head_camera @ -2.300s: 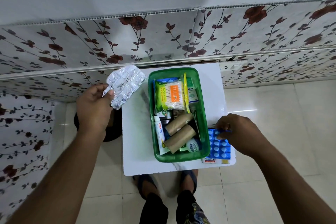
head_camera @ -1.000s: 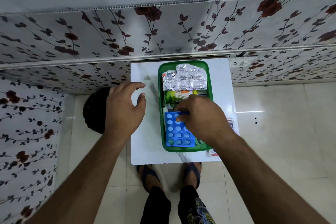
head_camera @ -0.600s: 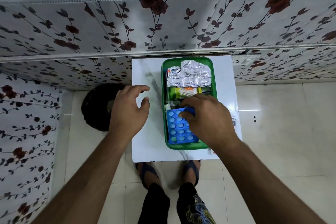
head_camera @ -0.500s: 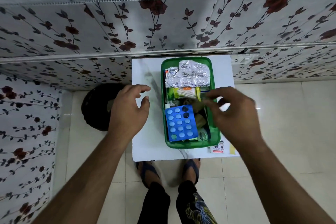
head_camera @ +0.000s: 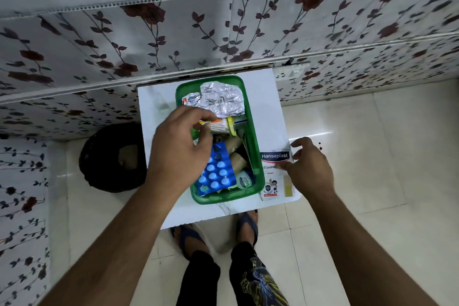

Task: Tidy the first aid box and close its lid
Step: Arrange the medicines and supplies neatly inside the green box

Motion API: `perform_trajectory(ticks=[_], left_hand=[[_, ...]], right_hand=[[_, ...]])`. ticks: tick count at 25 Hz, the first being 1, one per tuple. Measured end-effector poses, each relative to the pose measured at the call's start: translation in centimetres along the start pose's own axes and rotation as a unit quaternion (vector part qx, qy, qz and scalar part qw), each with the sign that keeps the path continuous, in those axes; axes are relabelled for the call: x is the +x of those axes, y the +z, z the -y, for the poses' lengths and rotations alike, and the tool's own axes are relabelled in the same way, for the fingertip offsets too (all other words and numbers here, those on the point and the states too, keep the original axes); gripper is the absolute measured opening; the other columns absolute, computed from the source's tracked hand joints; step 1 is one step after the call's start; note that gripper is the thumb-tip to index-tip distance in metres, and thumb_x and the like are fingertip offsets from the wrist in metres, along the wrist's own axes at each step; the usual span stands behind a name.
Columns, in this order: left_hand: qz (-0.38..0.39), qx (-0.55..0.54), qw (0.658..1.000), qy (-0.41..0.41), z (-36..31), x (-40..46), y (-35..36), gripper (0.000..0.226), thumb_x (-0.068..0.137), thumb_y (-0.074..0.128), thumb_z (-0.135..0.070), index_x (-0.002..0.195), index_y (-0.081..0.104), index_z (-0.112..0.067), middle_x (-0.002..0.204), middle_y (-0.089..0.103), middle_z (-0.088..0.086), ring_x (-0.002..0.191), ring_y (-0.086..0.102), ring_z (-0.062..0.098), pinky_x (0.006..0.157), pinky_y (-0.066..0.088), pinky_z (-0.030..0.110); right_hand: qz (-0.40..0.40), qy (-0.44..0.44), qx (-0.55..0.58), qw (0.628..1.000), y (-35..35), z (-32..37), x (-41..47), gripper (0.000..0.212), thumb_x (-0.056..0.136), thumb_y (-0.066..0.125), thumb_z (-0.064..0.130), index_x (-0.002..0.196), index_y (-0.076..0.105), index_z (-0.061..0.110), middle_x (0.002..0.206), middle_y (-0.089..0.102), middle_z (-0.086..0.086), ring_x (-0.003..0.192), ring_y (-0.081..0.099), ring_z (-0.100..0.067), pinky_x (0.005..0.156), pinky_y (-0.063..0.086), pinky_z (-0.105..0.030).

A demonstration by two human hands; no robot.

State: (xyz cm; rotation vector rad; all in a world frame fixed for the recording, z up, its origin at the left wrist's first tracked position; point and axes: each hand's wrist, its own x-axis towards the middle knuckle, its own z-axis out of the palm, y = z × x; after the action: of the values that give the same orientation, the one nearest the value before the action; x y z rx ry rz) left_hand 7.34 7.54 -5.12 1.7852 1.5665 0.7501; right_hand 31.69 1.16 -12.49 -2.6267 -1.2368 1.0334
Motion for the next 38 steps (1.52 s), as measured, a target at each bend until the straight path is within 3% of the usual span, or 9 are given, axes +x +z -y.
perform_trajectory(ticks=[5, 9, 14, 17, 20, 23, 28, 33, 38], left_hand=[[0.038, -0.008, 0.998, 0.04, -2.7, 1.0, 2.5, 0.019, 0.086, 0.058, -0.008, 0.095, 0.072, -0.018, 0.094, 0.065, -0.009, 0.08, 0.056, -0.006, 0.07, 0.039, 0.005], [0.092, -0.029, 0.995, 0.039, -4.3, 1.5, 4.4, 0.021, 0.088, 0.059, -0.011, 0.101, 0.072, -0.021, 0.093, 0.067, -0.01, 0.076, 0.057, -0.002, 0.072, 0.046, 0.017], [0.27, -0.048, 0.962, -0.018, -6.4, 2.3, 5.8, 0.042, 0.091, 0.061, -0.03, 0.131, 0.051, -0.038, 0.116, 0.063, -0.006, 0.087, 0.064, 0.007, 0.084, 0.054, 0.039], [0.233, -0.093, 0.967, -0.048, -6.5, 2.7, 5.0, 0.039, 0.089, 0.065, -0.017, 0.12, 0.06, -0.039, 0.111, 0.069, -0.007, 0.088, 0.069, 0.014, 0.077, 0.058, 0.042], [0.112, -0.117, 0.977, -0.142, -3.7, 4.3, 2.1, 0.036, 0.088, 0.065, -0.009, 0.111, 0.065, -0.037, 0.109, 0.071, -0.004, 0.085, 0.072, 0.012, 0.068, 0.06, 0.035], [0.036, -0.018, 0.99, -0.135, -0.5, 6.0, 0.3, 0.035, 0.087, 0.067, -0.013, 0.116, 0.064, -0.032, 0.112, 0.066, 0.001, 0.089, 0.067, 0.018, 0.078, 0.054, 0.032], [0.028, 0.237, 0.971, -0.014, 1.1, 6.1, 1.0, 0.044, 0.085, 0.068, -0.032, 0.127, 0.059, -0.02, 0.118, 0.055, 0.011, 0.11, 0.051, 0.031, 0.088, 0.043, 0.039], [0.082, 0.342, 0.934, 0.055, 2.3, 3.8, 0.6, 0.059, 0.082, 0.056, -0.059, 0.128, 0.059, -0.022, 0.129, 0.058, 0.002, 0.121, 0.043, 0.03, 0.097, 0.03, 0.05], [0.1, 0.38, 0.916, 0.084, 2.7, 3.9, 0.7, 0.068, 0.078, 0.05, -0.066, 0.129, 0.058, -0.023, 0.131, 0.06, -0.001, 0.124, 0.043, 0.029, 0.101, 0.024, 0.051]], right_hand=[[0.025, 0.037, 0.124, 0.991, 0.1, -0.5, 0.0, 0.04, 0.075, 0.081, 0.02, 0.107, 0.058, 0.021, 0.077, 0.066, 0.007, 0.071, 0.061, -0.008, 0.057, 0.039, -0.025], [0.039, 0.04, 0.22, 0.974, -3.2, -1.4, 0.1, 0.018, 0.078, 0.079, 0.012, 0.088, 0.065, 0.009, 0.072, 0.064, 0.002, 0.066, 0.06, -0.016, 0.056, 0.04, -0.024], [0.063, -0.027, 0.39, 0.918, -8.8, 1.0, -2.0, 0.01, 0.08, 0.075, 0.005, 0.083, 0.068, 0.012, 0.077, 0.067, -0.008, 0.059, 0.057, -0.009, 0.056, 0.04, -0.024], [0.105, -0.082, 0.401, 0.906, -9.5, 3.6, -2.5, 0.01, 0.082, 0.074, 0.007, 0.083, 0.07, 0.017, 0.077, 0.07, -0.009, 0.06, 0.061, -0.008, 0.059, 0.042, -0.025], [0.058, -0.078, 0.384, 0.918, -8.5, 4.2, -1.5, 0.014, 0.083, 0.075, 0.01, 0.093, 0.072, 0.018, 0.086, 0.071, -0.012, 0.065, 0.063, -0.004, 0.057, 0.044, -0.013], [0.025, -0.042, 0.266, 0.963, -6.5, 2.6, -0.5, 0.015, 0.081, 0.077, 0.016, 0.093, 0.069, 0.021, 0.086, 0.071, -0.006, 0.057, 0.059, 0.0, 0.057, 0.042, -0.02], [0.057, 0.0, 0.112, 0.992, -2.8, 0.7, -0.7, 0.021, 0.079, 0.076, 0.031, 0.094, 0.062, 0.025, 0.083, 0.067, 0.006, 0.075, 0.066, -0.014, 0.061, 0.049, -0.03], [0.02, -0.037, -0.091, 0.995, 0.2, 0.1, -1.5, 0.065, 0.066, 0.083, 0.05, 0.116, 0.049, 0.024, 0.108, 0.06, 0.001, 0.097, 0.063, -0.024, 0.074, 0.053, -0.037], [-0.043, -0.005, -0.058, 0.997, 1.0, -0.9, -1.2, 0.078, 0.062, 0.088, 0.042, 0.124, 0.046, 0.019, 0.116, 0.058, -0.008, 0.103, 0.06, -0.031, 0.076, 0.05, -0.042]])
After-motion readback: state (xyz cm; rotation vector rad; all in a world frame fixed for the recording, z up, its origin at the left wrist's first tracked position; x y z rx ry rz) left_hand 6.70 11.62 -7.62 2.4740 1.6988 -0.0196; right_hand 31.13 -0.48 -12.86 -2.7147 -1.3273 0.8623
